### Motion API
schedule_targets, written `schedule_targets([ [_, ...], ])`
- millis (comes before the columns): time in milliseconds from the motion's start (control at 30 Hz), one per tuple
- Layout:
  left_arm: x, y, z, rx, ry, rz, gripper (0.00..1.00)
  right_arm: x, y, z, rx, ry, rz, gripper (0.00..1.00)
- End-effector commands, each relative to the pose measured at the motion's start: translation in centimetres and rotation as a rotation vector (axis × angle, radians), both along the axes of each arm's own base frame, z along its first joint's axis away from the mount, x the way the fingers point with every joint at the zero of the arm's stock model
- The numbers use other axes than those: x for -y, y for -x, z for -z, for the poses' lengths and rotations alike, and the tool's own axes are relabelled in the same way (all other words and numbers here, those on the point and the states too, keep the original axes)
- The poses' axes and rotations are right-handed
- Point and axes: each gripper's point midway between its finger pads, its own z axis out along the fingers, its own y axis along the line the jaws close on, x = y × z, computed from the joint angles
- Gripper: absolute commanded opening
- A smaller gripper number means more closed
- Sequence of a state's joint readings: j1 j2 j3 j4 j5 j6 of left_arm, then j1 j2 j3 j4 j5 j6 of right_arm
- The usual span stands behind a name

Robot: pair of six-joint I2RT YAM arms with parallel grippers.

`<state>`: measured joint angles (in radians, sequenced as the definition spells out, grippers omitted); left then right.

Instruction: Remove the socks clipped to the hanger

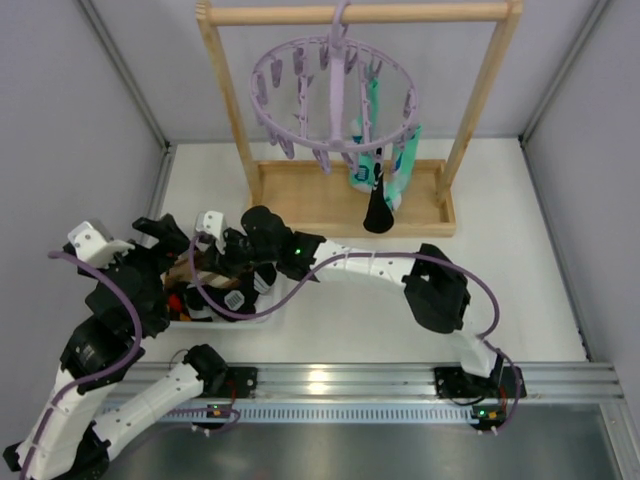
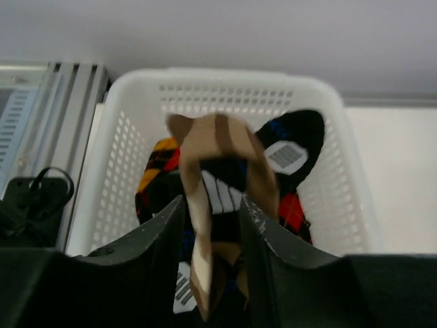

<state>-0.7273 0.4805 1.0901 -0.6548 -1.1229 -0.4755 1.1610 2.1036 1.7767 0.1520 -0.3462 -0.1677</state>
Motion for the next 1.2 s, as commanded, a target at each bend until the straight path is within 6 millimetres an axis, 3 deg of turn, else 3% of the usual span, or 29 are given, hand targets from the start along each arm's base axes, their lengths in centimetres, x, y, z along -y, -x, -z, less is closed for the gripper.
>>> schedule_targets([
  [0, -0.4, 0.1, 0.0, 0.004, 0.003, -0.032, 0.98, -0.2, 0.4, -1.7, 0.009, -0.009, -0.056, 0.4],
  [33, -0.4, 0.0, 0.0, 0.002, -0.001, -0.029, 0.98, 0.1, 0.1, -2.0, 0.018, -0.012, -0.039, 0.64],
  [67, -0.3, 0.0, 0.0, 0.0, -0.003, -0.026, 0.98, 0.6, 0.0, -3.3, 0.033, -0.028, -0.023, 0.7],
  [133, -0.1, -0.1, 0.0, 0.0, -0.002, -0.019, 0.98, 1.6, -0.3, -3.6, 0.05, -0.031, 0.011, 0.83],
  [167, 0.0, -0.2, 0.1, -0.002, -0.003, -0.014, 0.98, 2.6, -0.4, -5.7, 0.062, -0.062, 0.026, 0.9],
  [200, 0.1, -0.3, 0.1, -0.005, -0.006, -0.012, 0.98, 3.3, -0.3, -5.1, 0.041, -0.053, 0.034, 0.95],
  [233, 0.2, -0.3, 0.2, -0.006, -0.006, -0.008, 0.98, 4.6, -0.3, -7.6, 0.052, -0.102, 0.039, 0.99],
  [267, 0.3, -0.4, 0.2, -0.007, -0.007, -0.002, 0.98, 5.3, -0.2, -8.4, 0.028, -0.124, 0.04, 0.99],
  [300, 0.4, -0.5, 0.3, -0.014, -0.013, -0.003, 0.98, 6.3, -0.2, -7.5, 0.007, -0.11, 0.051, 1.0],
  [333, 0.6, -0.6, 0.3, -0.016, -0.015, 0.003, 0.98, 8.0, -0.3, -9.8, 0.015, -0.153, 0.07, 1.0],
  [367, 1.0, -0.8, 0.4, -0.022, -0.02, 0.018, 0.98, 9.0, -0.6, -10.9, 0.003, -0.19, 0.101, 0.99],
  [400, 1.2, -1.0, 0.4, -0.026, -0.024, 0.03, 0.98, 10.2, -0.5, -8.8, -0.028, -0.158, 0.127, 0.99],
  [433, 1.5, -1.2, 0.5, -0.035, -0.037, 0.041, 0.98, 12.3, -0.5, -11.2, -0.016, -0.208, 0.156, 0.99],
  [467, 2.1, -1.4, 0.6, -0.041, -0.044, 0.069, 0.98, 13.6, -1.0, -11.2, -0.037, -0.215, 0.217, 1.0],
  [500, 2.6, -1.8, 0.8, -0.059, -0.063, 0.082, 0.98, 15.0, -1.2, -9.0, -0.064, -0.174, 0.263, 0.99],
  [533, 2.9, -2.0, 0.8, -0.07, -0.08, 0.095, 0.98, 17.1, -1.3, -10.5, -0.059, -0.203, 0.307, 0.99],
  [567, 3.3, -2.3, 0.8, -0.078, -0.09, 0.107, 0.98, 18.4, -1.5, -10.1, -0.098, -0.202, 0.355, 1.0],
  [600, 4.0, -2.7, 1.1, -0.099, -0.109, 0.129, 0.98, 20.3, -2.5, -7.5, -0.125, -0.15, 0.464, 0.99],
  [633, 4.4, -3.0, 1.1, -0.106, -0.119, 0.142, 0.98, 22.5, -2.8, -8.6, -0.128, -0.182, 0.53, 0.99],
  [667, 4.7, -3.1, 1.2, -0.112, -0.124, 0.156, 0.98, 23.9, -3.0, -8.0, -0.15, -0.176, 0.575, 1.0],
  [700, 5.3, -3.5, 1.5, -0.125, -0.134, 0.177, 0.98, 25.6, -3.3, -5.6, -0.171, -0.13, 0.635, 0.99],
  [733, 5.5, -3.6, 1.5, -0.128, -0.135, 0.185, 0.98, 27.9, -3.7, -6.4, -0.172, -0.159, 0.686, 0.99],
  [833, 6.5, -4.0, 1.7, -0.147, -0.15, 0.223, 0.98, 32.5, -5.0, -3.8, -0.228, -0.121, 0.807, 1.0],
  [900, 7.1, -4.4, 2.0, -0.16, -0.158, 0.237, 0.98, 34.3, -5.7, -2.5, -0.26, -0.098, 0.844, 0.99],
  [933, 7.4, -4.5, 2.1, -0.166, -0.161, 0.252, 0.98, 36.0, -6.8, -1.9, -0.269, -0.083, 0.899, 0.99],
  [1033, 8.2, -5.0, 2.4, -0.186, -0.183, 0.279, 0.98, 38.2, -9.2, -0.9, -0.259, -0.074, 0.901, 0.99],
  [1133, 8.7, -5.1, 2.7, -0.2, -0.203, 0.305, 0.98, 38.1, -10.4, -1.0, -0.213, -0.111, 0.796, 1.0],
  [1167, 9.0, -5.2, 2.8, -0.207, -0.208, 0.316, 0.98, 38.4, -11.6, -1.2, -0.19, -0.139, 0.766, 0.99],
])
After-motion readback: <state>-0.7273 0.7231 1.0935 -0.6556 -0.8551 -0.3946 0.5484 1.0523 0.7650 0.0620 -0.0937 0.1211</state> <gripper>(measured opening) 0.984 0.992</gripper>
